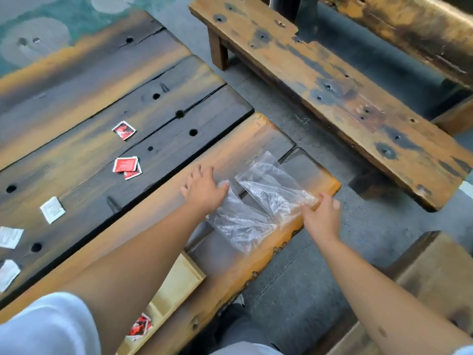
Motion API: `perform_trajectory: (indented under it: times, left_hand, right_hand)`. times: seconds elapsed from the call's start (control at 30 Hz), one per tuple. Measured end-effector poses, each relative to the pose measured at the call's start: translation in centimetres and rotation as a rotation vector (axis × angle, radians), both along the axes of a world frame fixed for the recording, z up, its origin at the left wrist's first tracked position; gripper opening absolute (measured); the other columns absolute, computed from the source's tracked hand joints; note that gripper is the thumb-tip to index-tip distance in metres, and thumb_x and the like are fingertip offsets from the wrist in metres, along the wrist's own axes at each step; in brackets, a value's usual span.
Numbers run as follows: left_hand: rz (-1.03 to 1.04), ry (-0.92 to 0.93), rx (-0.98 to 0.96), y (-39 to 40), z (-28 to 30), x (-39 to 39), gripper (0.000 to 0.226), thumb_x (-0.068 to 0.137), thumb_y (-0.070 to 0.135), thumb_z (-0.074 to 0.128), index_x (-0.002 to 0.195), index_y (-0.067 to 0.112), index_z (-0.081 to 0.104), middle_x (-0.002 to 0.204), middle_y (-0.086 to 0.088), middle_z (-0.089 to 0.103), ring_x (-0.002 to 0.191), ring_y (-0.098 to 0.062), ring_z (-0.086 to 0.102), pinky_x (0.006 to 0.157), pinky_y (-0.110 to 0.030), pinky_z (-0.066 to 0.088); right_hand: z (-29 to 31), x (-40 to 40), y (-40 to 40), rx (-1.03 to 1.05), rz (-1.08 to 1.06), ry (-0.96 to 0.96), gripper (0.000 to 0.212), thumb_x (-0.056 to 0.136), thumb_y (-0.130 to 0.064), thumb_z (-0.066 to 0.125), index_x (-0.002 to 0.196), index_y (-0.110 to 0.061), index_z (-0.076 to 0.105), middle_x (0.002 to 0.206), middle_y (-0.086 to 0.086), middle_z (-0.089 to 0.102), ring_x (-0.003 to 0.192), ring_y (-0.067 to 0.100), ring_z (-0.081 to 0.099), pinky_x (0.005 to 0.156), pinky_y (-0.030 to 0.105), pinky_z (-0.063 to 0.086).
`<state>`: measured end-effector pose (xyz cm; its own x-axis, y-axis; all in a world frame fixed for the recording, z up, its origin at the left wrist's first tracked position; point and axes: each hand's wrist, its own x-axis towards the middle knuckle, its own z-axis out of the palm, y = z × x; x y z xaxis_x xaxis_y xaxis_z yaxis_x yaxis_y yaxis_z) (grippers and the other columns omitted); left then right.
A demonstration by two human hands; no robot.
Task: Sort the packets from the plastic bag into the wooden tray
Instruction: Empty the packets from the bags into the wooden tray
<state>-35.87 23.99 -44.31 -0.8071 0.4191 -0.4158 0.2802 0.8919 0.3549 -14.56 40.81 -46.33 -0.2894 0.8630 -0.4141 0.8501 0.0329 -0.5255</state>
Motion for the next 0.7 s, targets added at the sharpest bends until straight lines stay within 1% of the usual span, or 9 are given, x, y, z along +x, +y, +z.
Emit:
perform_trajectory:
  times: [0.07, 0.1, 0.17, 0.3, 0.37, 0.47, 0.53, 0.63, 0.7]
  left_hand:
    - [0.045, 0.016, 0.016, -3.6, 0.9, -0.4, 0.066, 0.086, 0.055, 0.052, 0.144, 0.026, 0.034, 0.161, -0.007, 0.016, 0.145, -0.03, 0.016, 0.112, -0.053, 0.017]
    - [0.068, 0.031, 0.02, -5.7, 1.5, -0.5, 0.066, 0.086, 0.055, 0.052, 0.144, 0.027, 0.034, 0.162, -0.007, 0.015, 0.146, -0.029, 0.015, 0.112, -0.053, 0.017]
    - [0.121, 0.059, 0.015, -10.2, 2.4, -0.5, 0.069, 0.086, 0.056, 0.053, 0.146, 0.028, 0.033, 0.162, -0.007, 0.016, 0.147, -0.027, 0.012, 0.112, -0.052, 0.016]
    - [0.272, 0.079, -0.005, -19.9, 4.5, 0.7, 0.072, 0.087, 0.057, 0.051, 0.148, 0.027, 0.03, 0.163, -0.006, 0.013, 0.149, -0.025, 0.009, 0.115, -0.05, 0.015]
    - [0.351, 0.093, -0.016, -24.5, 5.6, 2.0, 0.072, 0.087, 0.057, 0.05, 0.149, 0.027, 0.028, 0.164, -0.004, 0.01, 0.15, -0.022, 0.005, 0.115, -0.051, 0.013]
    - [0.452, 0.108, -0.03, -31.1, 7.1, 4.6, 0.074, 0.088, 0.06, 0.046, 0.151, 0.03, 0.023, 0.164, -0.001, 0.003, 0.151, -0.02, 0.0, 0.115, -0.051, 0.011]
    - [0.489, 0.133, -0.052, -35.1, 7.8, 6.5, 0.075, 0.088, 0.063, 0.041, 0.152, 0.032, 0.017, 0.164, 0.001, -0.001, 0.151, -0.018, -0.004, 0.116, -0.05, 0.009]
    - [0.516, 0.161, -0.087, -39.5, 8.3, 9.1, 0.077, 0.089, 0.064, 0.038, 0.153, 0.032, 0.012, 0.164, -0.001, -0.003, 0.15, -0.019, -0.005, 0.116, -0.05, 0.01]
    - [0.547, 0.15, -0.095, -41.7, 8.4, 10.6, 0.078, 0.089, 0.064, 0.038, 0.154, 0.031, 0.011, 0.164, -0.001, -0.003, 0.15, -0.019, -0.006, 0.117, -0.05, 0.009]
  right_hand:
    - [0.9, -1.1, -2.8, 0.035, 0.109, 0.005, 0.055, 0.09, -0.032, 0.06, 0.14, -0.018, 0.042, 0.14, 0.003, 0.036, 0.095, 0.029, 0.059, 0.084, 0.043, 0.051]
    - [1.3, -1.8, -4.4, 0.065, 0.189, 0.019, 0.054, 0.089, -0.03, 0.062, 0.139, -0.018, 0.044, 0.14, 0.004, 0.037, 0.101, 0.028, 0.057, 0.086, 0.041, 0.049]
    - [2.2, -3.4, -8.0, 0.14, 0.438, 0.039, 0.051, 0.089, -0.028, 0.063, 0.137, -0.017, 0.049, 0.139, 0.005, 0.043, 0.118, 0.027, 0.05, 0.094, 0.04, 0.044]
    - [3.7, -7.4, -15.6, 0.231, 1.007, 0.166, 0.041, 0.087, -0.027, 0.063, 0.127, -0.015, 0.059, 0.128, 0.004, 0.058, 0.116, 0.032, 0.053, 0.093, 0.043, 0.046]
    - [4.7, -9.7, -19.5, 0.233, 1.214, 0.153, 0.048, 0.087, -0.037, 0.055, 0.13, -0.017, 0.057, 0.135, 0.002, 0.056, 0.123, 0.03, 0.05, 0.098, 0.044, 0.045]
    - [6.0, -12.1, -25.1, 0.297, 1.444, 0.133, 0.063, 0.086, -0.051, 0.05, 0.14, -0.02, 0.049, 0.151, 0.004, 0.044, 0.138, 0.027, 0.039, 0.108, 0.044, 0.037]
    - [6.8, -12.8, -28.6, 0.307, 1.563, 0.103, 0.072, 0.087, -0.058, 0.05, 0.148, -0.023, 0.035, 0.161, 0.004, 0.028, 0.148, 0.025, 0.023, 0.115, 0.044, 0.026]
    - [7.6, -12.9, -32.7, 0.312, 1.674, 0.055, 0.085, 0.087, -0.066, 0.044, 0.156, -0.026, 0.012, 0.166, 0.001, 0.007, 0.152, 0.021, 0.003, 0.12, 0.042, 0.012]
    - [7.9, -12.7, -35.0, 0.33, 1.726, 0.033, 0.088, 0.087, -0.068, 0.041, 0.156, -0.027, 0.005, 0.166, 0.001, 0.001, 0.152, 0.021, -0.001, 0.121, 0.041, 0.008]
